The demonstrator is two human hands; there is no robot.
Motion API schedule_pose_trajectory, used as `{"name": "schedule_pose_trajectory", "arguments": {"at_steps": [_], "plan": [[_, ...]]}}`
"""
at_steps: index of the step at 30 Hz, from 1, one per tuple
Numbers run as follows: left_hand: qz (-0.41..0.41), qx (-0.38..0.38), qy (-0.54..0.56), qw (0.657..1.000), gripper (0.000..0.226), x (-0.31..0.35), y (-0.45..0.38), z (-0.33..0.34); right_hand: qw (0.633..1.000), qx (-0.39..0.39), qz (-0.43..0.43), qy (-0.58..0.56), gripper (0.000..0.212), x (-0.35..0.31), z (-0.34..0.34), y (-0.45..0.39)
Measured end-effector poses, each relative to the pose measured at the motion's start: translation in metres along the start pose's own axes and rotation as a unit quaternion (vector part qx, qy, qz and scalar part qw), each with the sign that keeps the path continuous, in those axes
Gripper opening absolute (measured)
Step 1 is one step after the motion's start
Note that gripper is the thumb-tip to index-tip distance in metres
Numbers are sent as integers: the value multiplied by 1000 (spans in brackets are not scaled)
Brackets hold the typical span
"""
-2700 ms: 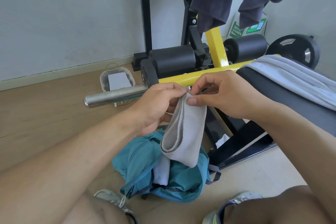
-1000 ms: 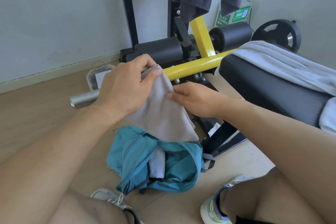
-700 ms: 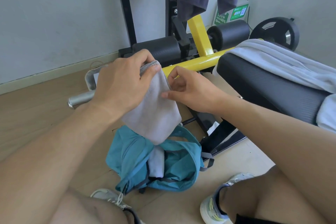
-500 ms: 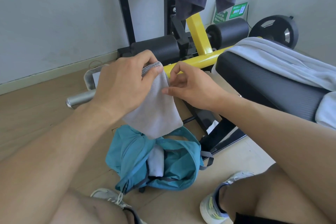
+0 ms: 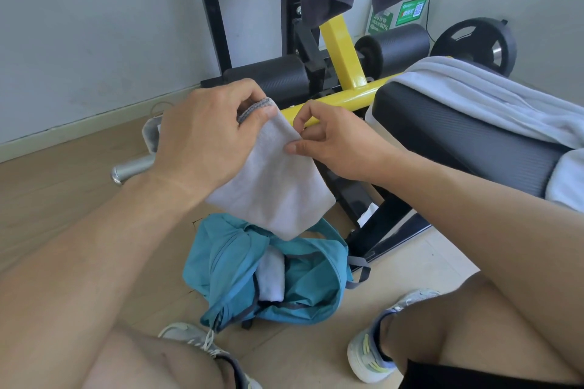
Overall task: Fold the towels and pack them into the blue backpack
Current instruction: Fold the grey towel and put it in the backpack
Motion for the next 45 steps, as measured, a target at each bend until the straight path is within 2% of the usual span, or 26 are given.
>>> {"name": "schedule_pose_trajectory", "arguments": {"at_steps": [6, 11, 17, 19, 21, 25, 27, 32, 40, 42, 45], "plan": [[49, -33, 59, 996, 14, -1, 2, 2, 999, -13, 10, -50, 25, 6, -2, -1], [91, -132, 128, 979, 8, -3, 4, 6, 997, -61, -4, -46, 28, 5, -2, 0], [107, -158, 158, 969, 6, -5, 4, 6, 982, -155, 18, -106, 26, 11, 5, 3], [107, -154, 162, 969, 6, -5, 4, 5, 976, -168, 36, -137, 34, 11, 6, 4], [102, -138, 163, 972, 6, -5, 4, 3, 976, -155, 35, -148, 40, 10, 6, 3], [66, -81, 172, 979, 6, -10, 2, -1, 989, -50, 19, -141, 39, 7, 1, 3], [50, -66, 174, 981, 7, -13, 1, -1, 989, -26, 11, -144, 37, 7, 2, 1], [43, -72, 167, 982, 6, -16, 2, -1, 991, -48, 15, -128, 21, 9, 8, -1], [63, -99, 161, 980, 3, -11, 6, -5, 986, -94, 35, -133, 26, 6, 9, 1], [65, -114, 169, 977, 2, -10, 7, -5, 985, -89, 37, -141, 24, 7, 11, 1], [64, -121, 173, 975, 3, -11, 7, -5, 988, -43, 26, -147, 26, 9, 7, -1]]}}
Point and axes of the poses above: each hand's wrist, its own y-axis away from the middle knuckle, its own z-axis out of the palm, x = y × z, the point moved 3 cm from there along -y, towards the middle knuckle, and after that the axes turned 1 degree about -x, right-handed, at the moved point
